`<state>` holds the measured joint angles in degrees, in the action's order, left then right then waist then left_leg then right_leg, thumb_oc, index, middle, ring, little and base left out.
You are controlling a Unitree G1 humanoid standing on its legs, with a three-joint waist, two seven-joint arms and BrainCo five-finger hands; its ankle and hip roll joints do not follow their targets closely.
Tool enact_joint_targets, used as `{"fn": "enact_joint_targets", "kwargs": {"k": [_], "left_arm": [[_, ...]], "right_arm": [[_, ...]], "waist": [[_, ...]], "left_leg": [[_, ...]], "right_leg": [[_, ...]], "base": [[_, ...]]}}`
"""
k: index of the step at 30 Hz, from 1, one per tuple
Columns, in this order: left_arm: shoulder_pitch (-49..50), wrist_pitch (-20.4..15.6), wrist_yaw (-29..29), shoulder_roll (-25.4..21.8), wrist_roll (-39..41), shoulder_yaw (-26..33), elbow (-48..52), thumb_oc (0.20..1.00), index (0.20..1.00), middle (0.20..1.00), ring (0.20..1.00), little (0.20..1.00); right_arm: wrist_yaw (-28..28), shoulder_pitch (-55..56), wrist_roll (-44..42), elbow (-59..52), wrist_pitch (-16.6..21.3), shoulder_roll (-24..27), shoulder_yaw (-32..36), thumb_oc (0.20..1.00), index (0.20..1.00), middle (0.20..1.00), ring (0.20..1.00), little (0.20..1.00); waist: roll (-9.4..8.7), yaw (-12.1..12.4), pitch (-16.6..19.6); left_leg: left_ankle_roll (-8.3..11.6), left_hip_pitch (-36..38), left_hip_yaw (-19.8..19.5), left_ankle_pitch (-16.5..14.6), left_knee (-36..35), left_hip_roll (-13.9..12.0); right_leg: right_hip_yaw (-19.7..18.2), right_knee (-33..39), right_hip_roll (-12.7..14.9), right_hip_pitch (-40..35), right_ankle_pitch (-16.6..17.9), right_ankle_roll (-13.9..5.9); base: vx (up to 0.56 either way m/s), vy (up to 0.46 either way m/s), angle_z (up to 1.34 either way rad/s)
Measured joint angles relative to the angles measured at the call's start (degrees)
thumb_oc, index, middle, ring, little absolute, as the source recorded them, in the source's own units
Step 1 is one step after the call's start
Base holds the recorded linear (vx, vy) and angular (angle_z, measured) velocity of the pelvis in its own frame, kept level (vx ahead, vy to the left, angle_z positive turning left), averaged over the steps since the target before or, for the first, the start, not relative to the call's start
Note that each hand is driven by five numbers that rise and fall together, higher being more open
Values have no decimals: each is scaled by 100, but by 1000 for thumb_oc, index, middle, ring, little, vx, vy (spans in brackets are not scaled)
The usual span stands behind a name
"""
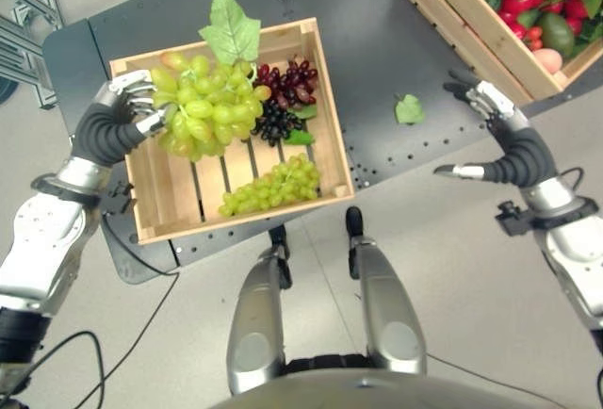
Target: Pick up the fruits from the basket on one side to the basket on the other side
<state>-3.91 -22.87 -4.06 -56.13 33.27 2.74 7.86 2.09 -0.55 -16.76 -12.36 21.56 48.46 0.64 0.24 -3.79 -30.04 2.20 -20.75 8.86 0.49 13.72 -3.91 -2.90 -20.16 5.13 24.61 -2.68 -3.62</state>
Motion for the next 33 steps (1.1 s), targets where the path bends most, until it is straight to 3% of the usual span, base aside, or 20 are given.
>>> {"fn": "enact_joint_targets", "kwargs": {"k": [5,10,21,26,33], "left_arm": [[-586,22,-160,-4,32,-568,16,200,200,200,200,200],[-1795,124,-494,-145,194,-1776,61,200,200,200,200,200],[-3073,311,-1036,-168,245,-3835,151,200,200,200,200,200],[-3294,356,-1211,-301,249,-4230,168,200,200,200,200,200],[-3273,356,-1356,-324,253,-4246,174,200,200,200,200,200]], "right_arm": [[167,-431,-341,454,-123,269,-508,1000,1000,1000,1000,1000],[575,-1638,-885,908,-348,544,-1597,1000,1000,1000,1000,1000],[1497,-1972,-2466,978,-642,300,-2766,1000,1000,1000,1000,1000],[1779,-1920,-3119,813,-817,20,-2860,1000,1000,1000,1000,1000],[2066,-1349,-4013,644,-1076,-346,-2877,1000,1000,1000,1000,1000]], "waist": [[62,9,86],[145,3,271],[132,-15,748],[113,-42,841],[-2,-16,1093]], "left_leg": [[-8,121,-39,5,-14,18],[-8,215,-140,61,-34,49],[-7,421,-264,66,-109,129],[-7,433,-259,66,-107,122],[7,543,-262,57,-174,117]], "right_leg": [[42,-13,30,-146,-19,-12],[135,-60,64,-261,-34,0],[208,-129,119,-451,-145,-15],[212,-131,112,-459,-147,-12],[218,-103,107,-547,-212,-1]], "base": [[8,-17,7],[-7,-11,10],[-2,-8,5],[0,0,0],[0,0,0]]}}
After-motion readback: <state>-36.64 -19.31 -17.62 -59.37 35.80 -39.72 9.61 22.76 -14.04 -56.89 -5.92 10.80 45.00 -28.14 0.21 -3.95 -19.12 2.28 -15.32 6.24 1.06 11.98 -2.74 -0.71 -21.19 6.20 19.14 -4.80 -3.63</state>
